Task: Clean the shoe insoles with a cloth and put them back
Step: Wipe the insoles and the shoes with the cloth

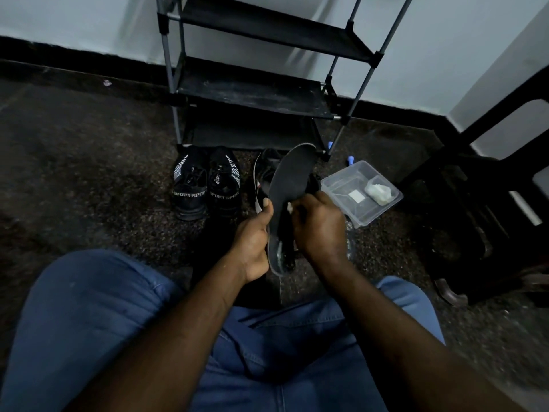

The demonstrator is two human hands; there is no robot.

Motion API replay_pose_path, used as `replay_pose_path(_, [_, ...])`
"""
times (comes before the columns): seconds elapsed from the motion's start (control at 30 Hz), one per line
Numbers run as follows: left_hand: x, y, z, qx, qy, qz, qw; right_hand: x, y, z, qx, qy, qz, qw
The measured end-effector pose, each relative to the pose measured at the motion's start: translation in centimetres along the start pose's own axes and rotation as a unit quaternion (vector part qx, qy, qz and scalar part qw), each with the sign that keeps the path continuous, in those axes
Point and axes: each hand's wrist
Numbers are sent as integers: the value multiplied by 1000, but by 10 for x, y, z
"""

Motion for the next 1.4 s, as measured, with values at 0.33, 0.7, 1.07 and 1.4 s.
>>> replay_pose_path(0.33, [-2,-2,-1,0,-6,7,1000,6,8,-4,-40,4,13,999])
replay_pose_path(0.7, [4,-5,-8,2,-1,1,1000,-2,2,4,-13,-5,-7,1000])
replay_pose_path(1.07, [3,-3,-8,-12,-6,7,1000,-2,-1,-6,-30,13,-15,999])
replay_pose_path(1.4, [3,0,-5,-13,-20,15,1000,-6,-3,-3,-2,4,-5,1000])
Point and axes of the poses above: each hand's wrist, its own z-axis towards the middle knuckle, its own x-axis out of the palm, y = z × x, and after that the axes turned 12 degrees about z, right-handed
